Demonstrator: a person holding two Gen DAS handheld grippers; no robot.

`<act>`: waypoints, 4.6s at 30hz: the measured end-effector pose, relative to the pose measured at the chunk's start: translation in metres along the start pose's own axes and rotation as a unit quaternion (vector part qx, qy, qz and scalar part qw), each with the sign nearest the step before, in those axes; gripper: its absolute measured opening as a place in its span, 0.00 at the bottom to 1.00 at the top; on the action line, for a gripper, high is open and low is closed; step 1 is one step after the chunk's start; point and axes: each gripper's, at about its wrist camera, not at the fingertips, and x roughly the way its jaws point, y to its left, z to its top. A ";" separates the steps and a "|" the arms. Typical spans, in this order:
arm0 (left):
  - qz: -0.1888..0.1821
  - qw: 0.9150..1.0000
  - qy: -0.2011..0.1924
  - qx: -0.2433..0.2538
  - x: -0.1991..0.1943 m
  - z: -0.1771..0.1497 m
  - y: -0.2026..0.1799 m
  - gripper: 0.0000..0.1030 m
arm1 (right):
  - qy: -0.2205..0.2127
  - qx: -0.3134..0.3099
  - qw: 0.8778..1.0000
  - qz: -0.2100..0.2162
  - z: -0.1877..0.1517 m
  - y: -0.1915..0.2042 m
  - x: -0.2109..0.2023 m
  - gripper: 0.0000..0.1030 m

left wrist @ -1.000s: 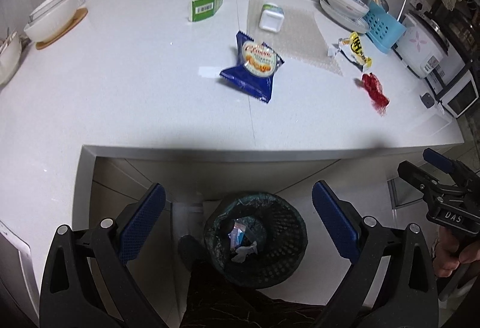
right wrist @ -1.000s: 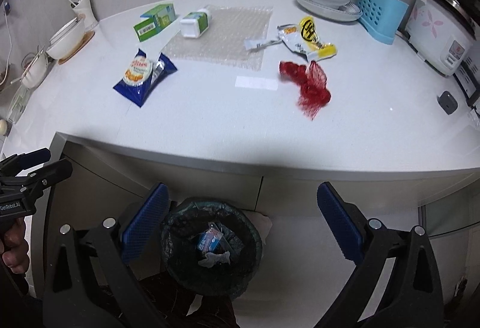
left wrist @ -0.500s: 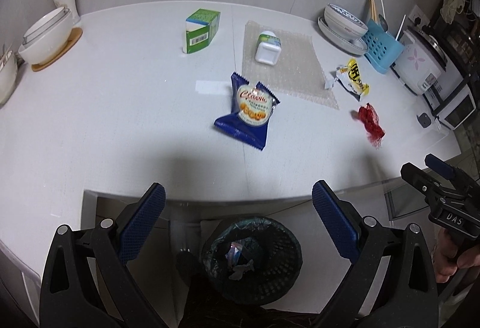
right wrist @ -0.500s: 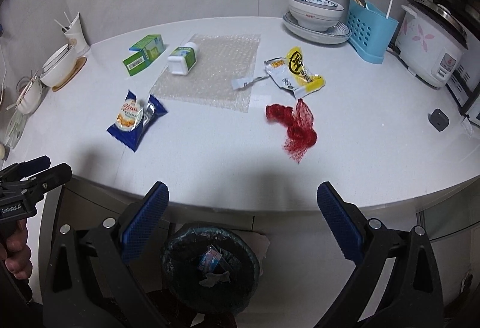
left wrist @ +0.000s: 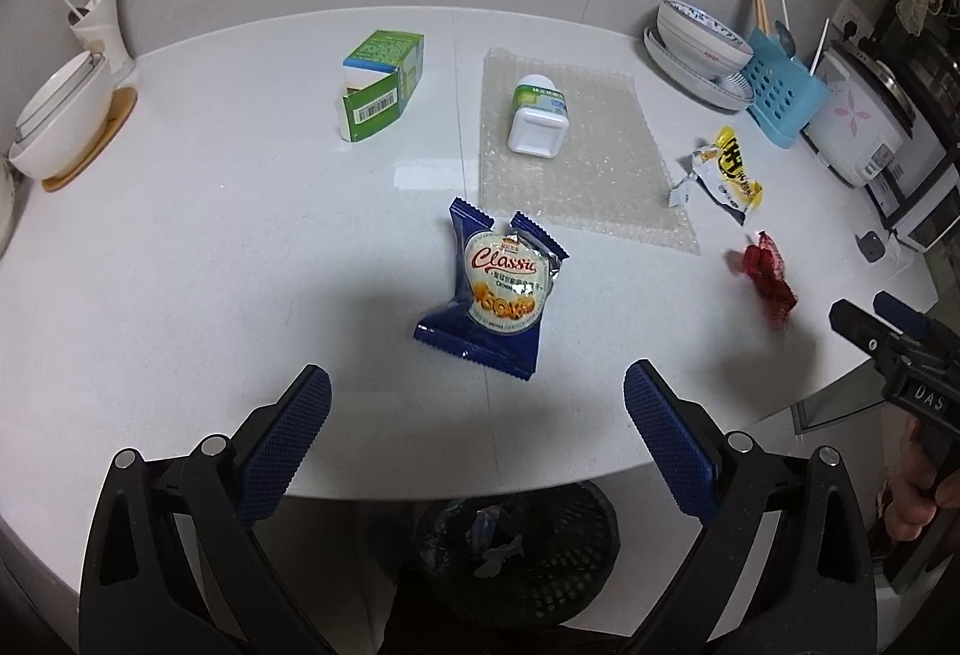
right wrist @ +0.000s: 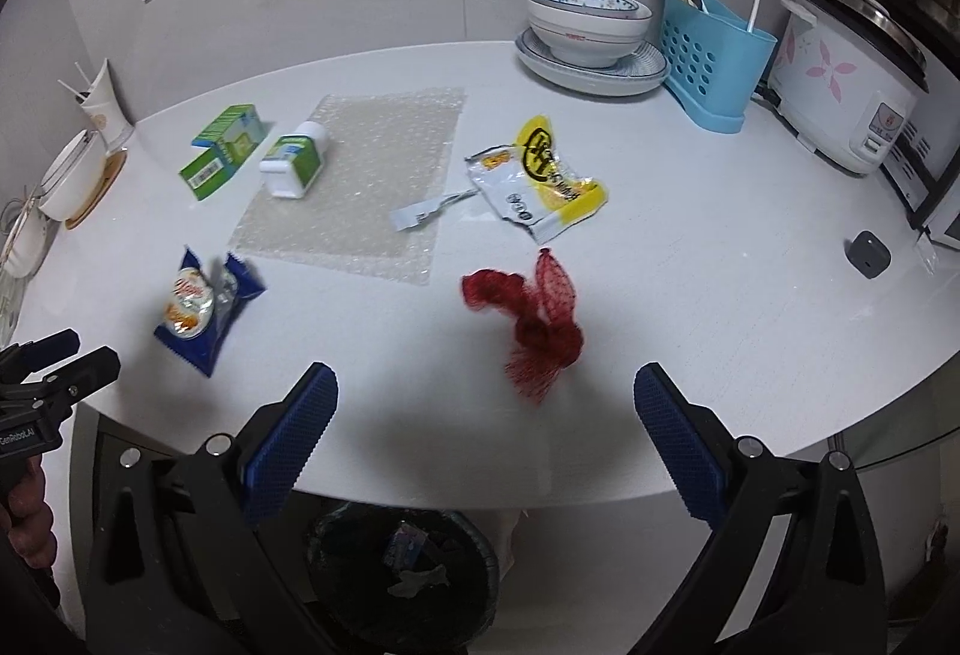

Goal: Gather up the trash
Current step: 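Grasp the blue Classic cookie bag with the left tool while the right tool grasps the red mesh net, then carry the cookie bag and red net down toward the wastebasket with both tools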

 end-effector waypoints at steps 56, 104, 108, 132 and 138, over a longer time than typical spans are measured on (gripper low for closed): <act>-0.003 0.997 0.073 0.037 0.082 0.042 -0.006 0.41 | 0.128 -0.005 0.992 0.004 0.032 0.008 0.102 0.17; -0.024 1.000 -0.016 0.006 -0.038 0.014 -0.025 0.41 | 0.008 -0.049 0.996 0.071 0.000 0.048 -0.030 0.17; -0.027 1.000 -0.012 -0.002 -0.043 -0.003 -0.027 0.41 | 0.011 -0.050 0.996 0.076 -0.013 0.048 -0.034 0.17; -0.040 0.999 0.005 -0.007 -0.049 -0.098 -0.040 0.41 | 0.034 -0.062 0.992 0.107 -0.097 0.048 -0.046 0.17; -0.046 0.998 0.025 -0.016 -0.034 -0.129 -0.034 0.41 | 0.055 -0.064 0.990 0.113 -0.124 0.053 -0.034 0.17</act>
